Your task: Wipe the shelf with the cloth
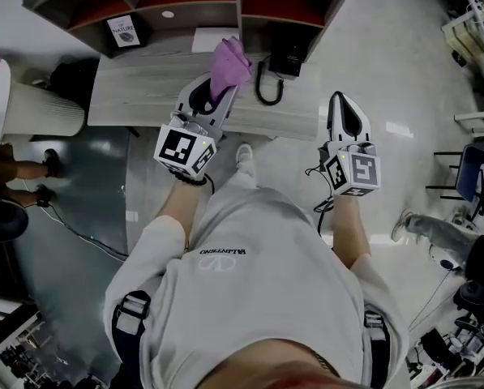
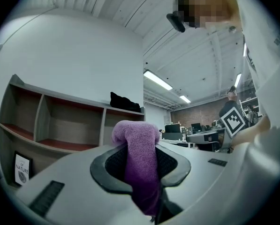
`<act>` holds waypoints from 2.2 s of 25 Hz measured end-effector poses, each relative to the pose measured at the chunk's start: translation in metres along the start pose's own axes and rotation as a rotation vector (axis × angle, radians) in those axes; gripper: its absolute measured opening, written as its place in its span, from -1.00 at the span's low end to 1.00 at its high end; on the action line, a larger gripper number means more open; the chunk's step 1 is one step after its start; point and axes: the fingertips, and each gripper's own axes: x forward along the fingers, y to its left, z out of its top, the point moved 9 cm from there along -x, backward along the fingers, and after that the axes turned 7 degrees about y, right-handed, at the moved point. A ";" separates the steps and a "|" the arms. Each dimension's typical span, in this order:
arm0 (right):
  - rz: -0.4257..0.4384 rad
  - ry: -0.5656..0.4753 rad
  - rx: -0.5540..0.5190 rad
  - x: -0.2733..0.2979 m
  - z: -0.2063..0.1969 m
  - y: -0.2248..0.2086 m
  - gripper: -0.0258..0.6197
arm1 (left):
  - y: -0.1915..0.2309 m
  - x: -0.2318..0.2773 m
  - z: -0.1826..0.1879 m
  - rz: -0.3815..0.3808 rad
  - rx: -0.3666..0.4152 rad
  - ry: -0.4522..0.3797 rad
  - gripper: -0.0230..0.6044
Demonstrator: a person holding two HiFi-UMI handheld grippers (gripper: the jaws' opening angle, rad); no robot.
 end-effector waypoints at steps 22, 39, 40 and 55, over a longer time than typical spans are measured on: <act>-0.038 0.041 -0.023 0.172 0.020 -0.003 -0.92 | 0.097 0.165 -0.049 -0.070 0.003 0.095 -0.60; 0.033 0.067 -0.030 0.221 0.023 -0.044 -0.92 | 0.106 0.228 -0.076 0.113 -0.028 0.170 -0.60; 0.039 0.069 -0.031 0.224 0.022 -0.047 -0.92 | 0.107 0.231 -0.077 0.122 -0.029 0.174 -0.60; 0.162 0.117 -0.022 0.274 0.003 -0.065 -0.92 | 0.116 0.258 -0.096 0.242 -0.044 0.217 -0.60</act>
